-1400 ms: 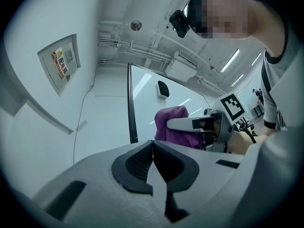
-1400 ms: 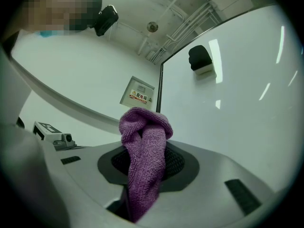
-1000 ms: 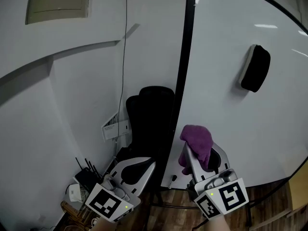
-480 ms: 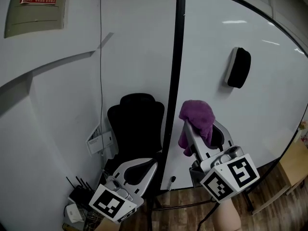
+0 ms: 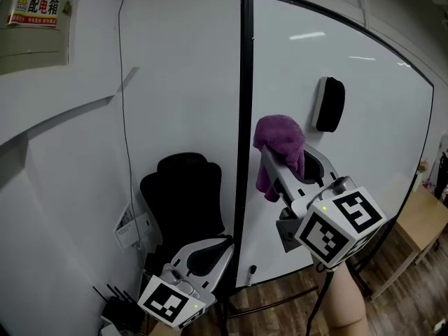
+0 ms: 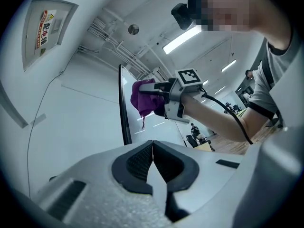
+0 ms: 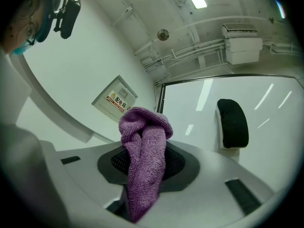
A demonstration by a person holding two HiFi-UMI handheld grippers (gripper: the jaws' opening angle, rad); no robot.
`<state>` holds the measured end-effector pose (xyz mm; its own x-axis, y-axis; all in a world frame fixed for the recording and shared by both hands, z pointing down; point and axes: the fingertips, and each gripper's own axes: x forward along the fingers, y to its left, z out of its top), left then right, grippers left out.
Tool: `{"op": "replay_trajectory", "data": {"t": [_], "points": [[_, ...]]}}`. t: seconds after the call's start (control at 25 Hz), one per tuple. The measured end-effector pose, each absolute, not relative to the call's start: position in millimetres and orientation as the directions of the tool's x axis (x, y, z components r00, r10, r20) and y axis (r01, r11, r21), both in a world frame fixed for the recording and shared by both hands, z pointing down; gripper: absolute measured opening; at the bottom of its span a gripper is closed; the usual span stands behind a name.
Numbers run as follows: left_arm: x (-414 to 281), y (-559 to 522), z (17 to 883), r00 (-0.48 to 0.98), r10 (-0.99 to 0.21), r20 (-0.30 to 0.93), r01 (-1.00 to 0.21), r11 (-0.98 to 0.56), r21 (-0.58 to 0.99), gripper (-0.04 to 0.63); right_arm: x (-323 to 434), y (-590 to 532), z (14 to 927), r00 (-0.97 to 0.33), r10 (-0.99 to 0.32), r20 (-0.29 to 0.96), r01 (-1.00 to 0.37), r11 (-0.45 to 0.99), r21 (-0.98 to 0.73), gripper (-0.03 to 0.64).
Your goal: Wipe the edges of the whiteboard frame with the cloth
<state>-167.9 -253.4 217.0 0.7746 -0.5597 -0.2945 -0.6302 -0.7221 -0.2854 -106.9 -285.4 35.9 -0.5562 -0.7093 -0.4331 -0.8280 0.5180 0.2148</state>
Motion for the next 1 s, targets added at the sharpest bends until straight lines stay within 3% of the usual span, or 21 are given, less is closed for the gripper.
{"op": "replay_trajectory", "data": {"t": [0.52,1.0], "points": [[-188,-265,212,0.802,-0.516,-0.3,-0.592,-0.754,-0.285,0.017,-123,-297,-50,-0.474,-0.718,-0.509,-0.88,0.406,0.247,0.11],[-204,-279,207,0.793,-0.529,-0.302,-0.605,-0.745,-0.282,0.017,-127,-317,-99,-0.435,-0.715,-0.548,-0.897,0.393,0.2,0.11]]}}
